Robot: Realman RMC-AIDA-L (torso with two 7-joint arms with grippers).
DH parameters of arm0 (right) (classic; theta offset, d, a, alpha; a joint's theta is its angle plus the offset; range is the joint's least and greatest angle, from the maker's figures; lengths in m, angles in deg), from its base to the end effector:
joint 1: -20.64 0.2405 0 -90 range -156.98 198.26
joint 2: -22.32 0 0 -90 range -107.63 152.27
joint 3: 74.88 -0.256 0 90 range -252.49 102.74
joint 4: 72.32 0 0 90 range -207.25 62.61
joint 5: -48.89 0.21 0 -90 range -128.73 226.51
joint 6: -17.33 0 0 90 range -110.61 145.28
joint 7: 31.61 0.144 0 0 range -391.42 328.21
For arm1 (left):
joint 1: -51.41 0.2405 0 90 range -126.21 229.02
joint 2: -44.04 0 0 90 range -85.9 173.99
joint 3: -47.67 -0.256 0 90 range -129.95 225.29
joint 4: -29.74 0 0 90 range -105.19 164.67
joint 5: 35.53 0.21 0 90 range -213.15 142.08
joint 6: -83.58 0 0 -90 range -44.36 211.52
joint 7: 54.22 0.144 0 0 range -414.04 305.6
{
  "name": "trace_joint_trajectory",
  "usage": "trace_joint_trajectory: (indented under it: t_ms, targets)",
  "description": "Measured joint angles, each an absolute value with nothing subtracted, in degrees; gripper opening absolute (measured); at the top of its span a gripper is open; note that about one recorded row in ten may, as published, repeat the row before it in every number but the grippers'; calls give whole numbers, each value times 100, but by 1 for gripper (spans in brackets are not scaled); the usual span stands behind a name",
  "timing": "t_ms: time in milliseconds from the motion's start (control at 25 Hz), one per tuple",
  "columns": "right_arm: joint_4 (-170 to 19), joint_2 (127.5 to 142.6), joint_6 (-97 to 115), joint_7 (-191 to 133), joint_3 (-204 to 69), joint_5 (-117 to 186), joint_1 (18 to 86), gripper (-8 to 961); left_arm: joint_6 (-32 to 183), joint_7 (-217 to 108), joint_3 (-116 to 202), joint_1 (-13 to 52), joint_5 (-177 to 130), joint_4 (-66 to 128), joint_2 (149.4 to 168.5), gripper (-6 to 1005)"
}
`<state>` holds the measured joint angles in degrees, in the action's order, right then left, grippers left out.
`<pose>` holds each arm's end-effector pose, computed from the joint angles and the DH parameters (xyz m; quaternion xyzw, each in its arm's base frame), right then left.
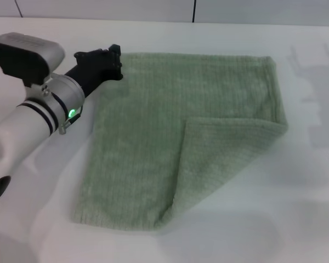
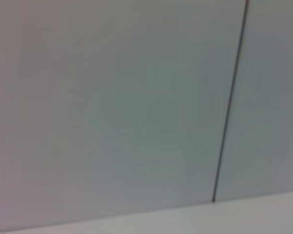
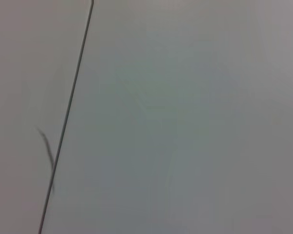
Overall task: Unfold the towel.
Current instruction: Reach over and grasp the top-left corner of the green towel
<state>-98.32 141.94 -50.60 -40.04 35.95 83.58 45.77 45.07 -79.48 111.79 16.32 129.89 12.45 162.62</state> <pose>0.2515 0.3692 0.0159 -0.6397 0.0937 0.3557 0.6749 -0.2661 0.3955 -0.0677 -0.8039 -0.2872 -0.2460 0.4590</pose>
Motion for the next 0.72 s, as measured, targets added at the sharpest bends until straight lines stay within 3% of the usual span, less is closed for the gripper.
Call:
trace_joint_trajectory:
  t_ms: [720]
  targets:
    - [-9816, 14178, -4925, -4004, 3717, 8366, 4663, 815, 5870, -8132, 10999, 1225, 12987, 1242, 16272, -2]
